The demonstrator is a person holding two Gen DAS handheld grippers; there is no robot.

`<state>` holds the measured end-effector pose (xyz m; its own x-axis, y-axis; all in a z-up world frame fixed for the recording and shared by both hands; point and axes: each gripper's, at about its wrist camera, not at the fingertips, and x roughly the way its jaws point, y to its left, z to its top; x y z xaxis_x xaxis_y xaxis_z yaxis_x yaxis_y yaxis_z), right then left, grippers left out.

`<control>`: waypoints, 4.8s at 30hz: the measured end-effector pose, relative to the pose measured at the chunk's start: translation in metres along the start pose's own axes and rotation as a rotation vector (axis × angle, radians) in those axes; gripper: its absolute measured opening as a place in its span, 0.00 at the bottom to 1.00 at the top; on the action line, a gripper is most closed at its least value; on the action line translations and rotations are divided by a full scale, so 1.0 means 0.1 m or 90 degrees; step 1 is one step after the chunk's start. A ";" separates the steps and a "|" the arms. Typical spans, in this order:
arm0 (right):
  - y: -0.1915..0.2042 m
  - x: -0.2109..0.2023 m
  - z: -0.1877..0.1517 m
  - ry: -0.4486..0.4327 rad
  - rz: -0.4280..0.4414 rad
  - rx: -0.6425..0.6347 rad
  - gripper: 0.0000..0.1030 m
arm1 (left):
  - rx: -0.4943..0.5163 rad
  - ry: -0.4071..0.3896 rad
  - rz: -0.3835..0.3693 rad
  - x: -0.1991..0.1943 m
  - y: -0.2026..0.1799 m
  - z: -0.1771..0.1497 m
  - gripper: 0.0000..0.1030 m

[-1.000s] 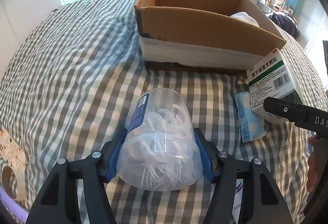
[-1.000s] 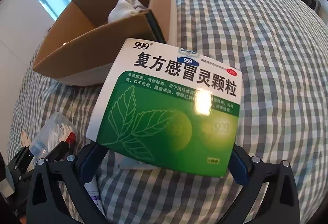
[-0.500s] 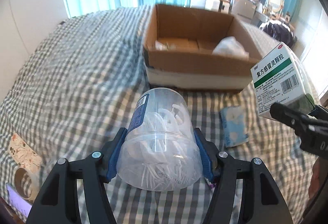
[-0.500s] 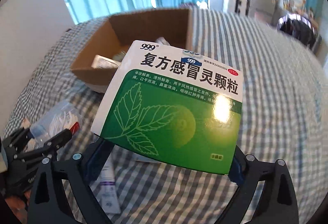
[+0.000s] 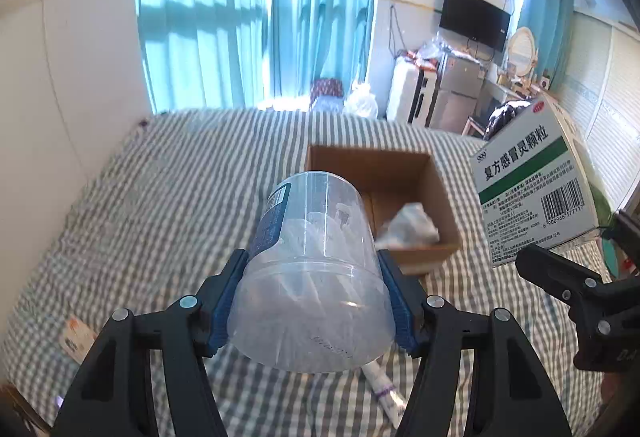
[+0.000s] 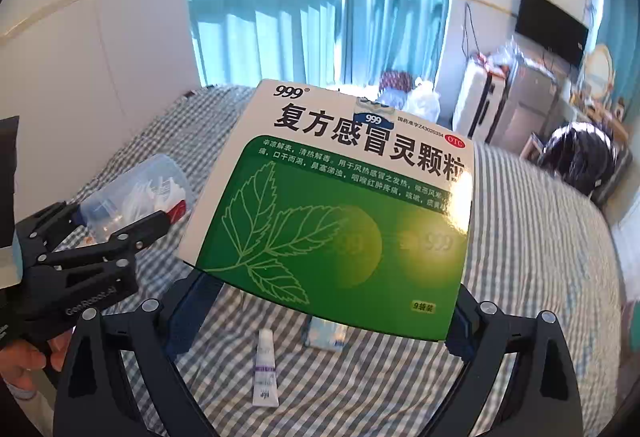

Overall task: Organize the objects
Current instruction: 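Carry medicine box and swab jar into the box and open both tools, then move both tools back toward the white tube and blue tissue packet, then grasp the white ointment tube with left tool while right tool grasps tissue packet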

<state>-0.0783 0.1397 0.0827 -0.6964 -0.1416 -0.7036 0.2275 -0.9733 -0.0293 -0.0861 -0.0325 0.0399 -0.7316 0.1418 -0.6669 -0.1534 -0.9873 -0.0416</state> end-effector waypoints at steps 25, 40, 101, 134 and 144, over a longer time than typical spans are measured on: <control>-0.63 1.63 0.96 0.062 -0.009 -0.036 0.93 | 0.036 0.049 -0.018 1.88 -0.32 0.69 0.63; -0.86 2.27 0.60 0.090 0.036 0.023 0.96 | 0.024 0.075 -0.055 2.25 -0.38 0.40 0.64; -0.82 1.22 -1.76 0.108 -0.063 0.038 1.00 | -0.080 0.115 0.045 1.04 -0.57 -1.71 0.84; -0.45 1.98 -1.55 0.160 0.002 0.069 0.99 | -0.020 0.168 0.035 1.20 -0.15 -1.49 0.25; -0.22 2.17 -1.53 0.192 0.017 0.030 0.68 | -0.015 0.176 0.023 1.13 -0.12 -1.44 0.25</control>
<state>-0.1305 0.1580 -0.1781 -0.4556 -0.1135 -0.8829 0.2061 -0.9783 0.0194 -0.0712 -0.0153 -0.1420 -0.5270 0.0854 -0.8456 -0.1132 -0.9931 -0.0297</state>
